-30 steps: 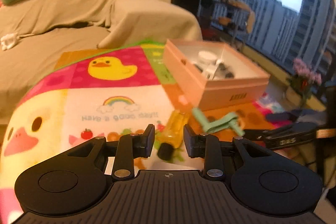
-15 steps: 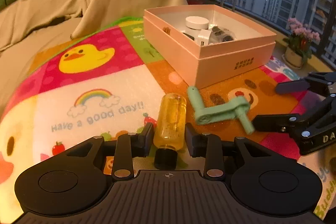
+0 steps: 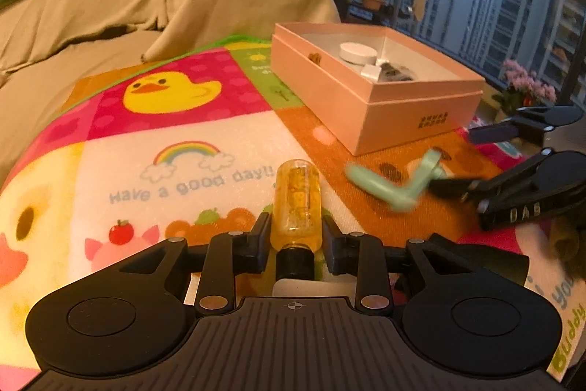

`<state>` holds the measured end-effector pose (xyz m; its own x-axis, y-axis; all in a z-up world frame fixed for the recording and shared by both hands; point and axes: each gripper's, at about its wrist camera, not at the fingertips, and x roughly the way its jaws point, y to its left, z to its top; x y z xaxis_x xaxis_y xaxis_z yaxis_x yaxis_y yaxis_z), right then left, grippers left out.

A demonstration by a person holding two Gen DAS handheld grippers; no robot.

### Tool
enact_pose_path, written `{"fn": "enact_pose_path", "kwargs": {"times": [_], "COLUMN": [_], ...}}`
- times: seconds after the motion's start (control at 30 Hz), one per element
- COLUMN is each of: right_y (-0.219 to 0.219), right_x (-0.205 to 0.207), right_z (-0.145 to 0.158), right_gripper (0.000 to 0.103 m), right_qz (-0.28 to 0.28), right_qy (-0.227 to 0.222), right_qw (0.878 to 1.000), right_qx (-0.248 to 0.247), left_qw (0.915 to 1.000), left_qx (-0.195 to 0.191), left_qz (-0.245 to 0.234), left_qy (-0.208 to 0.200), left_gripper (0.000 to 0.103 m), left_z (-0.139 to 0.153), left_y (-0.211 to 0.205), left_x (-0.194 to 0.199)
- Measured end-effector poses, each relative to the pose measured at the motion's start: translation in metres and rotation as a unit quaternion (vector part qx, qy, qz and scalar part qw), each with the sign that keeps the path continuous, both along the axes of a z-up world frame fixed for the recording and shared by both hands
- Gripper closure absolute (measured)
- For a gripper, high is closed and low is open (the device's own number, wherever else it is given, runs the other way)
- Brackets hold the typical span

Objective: Organize rigid objects
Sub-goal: 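Grasp the teal crank handle with the right gripper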

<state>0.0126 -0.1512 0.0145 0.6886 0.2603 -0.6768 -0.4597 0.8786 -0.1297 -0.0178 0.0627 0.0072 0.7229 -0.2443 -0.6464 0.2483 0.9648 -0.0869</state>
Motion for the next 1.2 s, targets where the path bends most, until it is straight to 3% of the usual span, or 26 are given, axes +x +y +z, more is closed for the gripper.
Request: {"fn": "enact_pose_path", "kwargs": {"times": [0.1,0.17,0.37,0.47,0.7,0.93,1.2], "right_y": [-0.017,-0.021,-0.001,0.007,0.006,0.034,0.044], "right_x": [-0.006,-0.013,-0.021,-0.010,0.002,0.002,0.002], "right_z": [0.004,0.008,0.005,-0.002,-0.001,-0.003,-0.001], "right_gripper": [0.015,0.014,0.013,0.013,0.012,0.011,0.015], "right_qz": [-0.050,-0.034,0.066,0.068,0.092,0.105,0.100], "right_qy": [-0.049,-0.053,-0.044,-0.021,0.049,0.041,0.051], "right_qw": [0.997,0.998,0.997,0.998,0.990,0.992,0.991], "right_qx": [-0.033,-0.020,-0.006,0.003,0.091,0.054,0.076], "left_qw": [0.9999,0.9998,0.9992,0.9992,0.9991,0.9991,0.9968], "left_qx": [-0.004,-0.017,-0.038,-0.038,-0.038,-0.040,-0.078], "left_qz": [0.004,0.005,0.008,0.009,0.012,0.012,0.017], "left_qy": [-0.009,-0.008,-0.009,-0.011,-0.013,-0.012,-0.007], "left_gripper": [0.070,0.070,0.070,0.070,0.070,0.070,0.070], "left_z": [-0.001,-0.001,-0.002,-0.002,-0.002,-0.002,-0.005], "left_y": [0.000,0.003,0.009,0.008,0.007,0.007,0.018], "left_x": [-0.002,-0.002,-0.003,-0.004,-0.005,-0.005,-0.002]}}
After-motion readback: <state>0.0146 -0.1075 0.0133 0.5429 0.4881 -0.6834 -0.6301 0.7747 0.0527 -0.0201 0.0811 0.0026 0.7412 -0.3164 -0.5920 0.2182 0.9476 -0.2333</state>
